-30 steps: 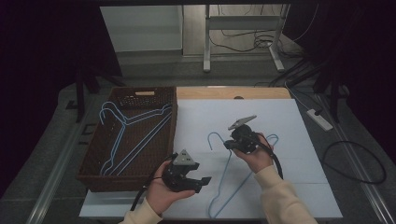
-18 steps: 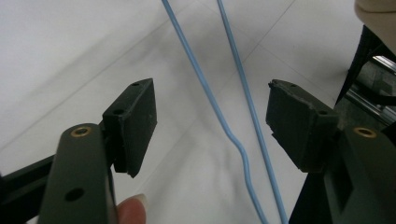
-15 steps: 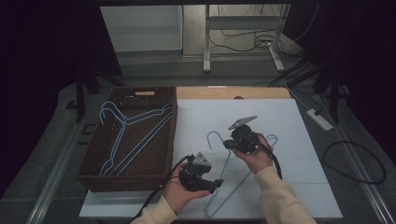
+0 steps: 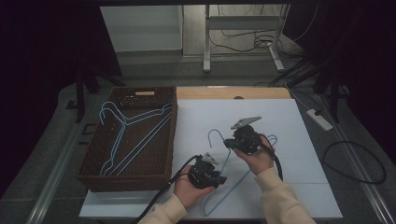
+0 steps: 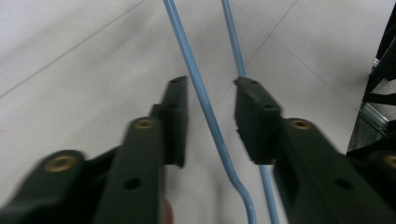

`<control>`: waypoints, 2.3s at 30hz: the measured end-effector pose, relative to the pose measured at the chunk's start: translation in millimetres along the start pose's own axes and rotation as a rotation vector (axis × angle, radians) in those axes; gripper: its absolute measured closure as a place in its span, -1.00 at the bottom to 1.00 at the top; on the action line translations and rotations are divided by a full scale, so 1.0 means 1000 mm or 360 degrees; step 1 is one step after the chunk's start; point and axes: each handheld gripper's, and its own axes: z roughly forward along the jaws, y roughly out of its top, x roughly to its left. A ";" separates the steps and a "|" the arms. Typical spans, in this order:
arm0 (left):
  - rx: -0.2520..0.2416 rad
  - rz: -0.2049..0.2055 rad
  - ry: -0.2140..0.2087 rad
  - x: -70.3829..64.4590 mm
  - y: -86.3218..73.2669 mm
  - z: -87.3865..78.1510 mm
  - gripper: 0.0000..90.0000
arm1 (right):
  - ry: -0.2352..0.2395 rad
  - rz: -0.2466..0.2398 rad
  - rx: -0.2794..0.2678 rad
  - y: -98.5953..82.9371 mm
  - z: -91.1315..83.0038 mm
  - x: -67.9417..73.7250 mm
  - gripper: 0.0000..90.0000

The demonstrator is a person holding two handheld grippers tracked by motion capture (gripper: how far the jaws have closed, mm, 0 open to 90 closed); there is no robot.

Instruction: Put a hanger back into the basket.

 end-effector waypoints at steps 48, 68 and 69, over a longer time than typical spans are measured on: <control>-0.0474 -0.0014 -0.0006 -0.009 0.014 -0.091 0.92 | -0.0029 0.0113 -0.0613 -0.118 -0.092 -0.013 -0.07; -0.0725 -0.0035 0.0091 0.020 -0.001 -0.177 0.92 | -0.0021 0.0138 -0.0520 -0.125 -0.081 -0.020 -0.11; -0.0732 -0.0039 0.0096 0.021 -0.002 -0.180 0.92 | -0.0023 0.0140 -0.0513 -0.125 -0.081 -0.020 -0.11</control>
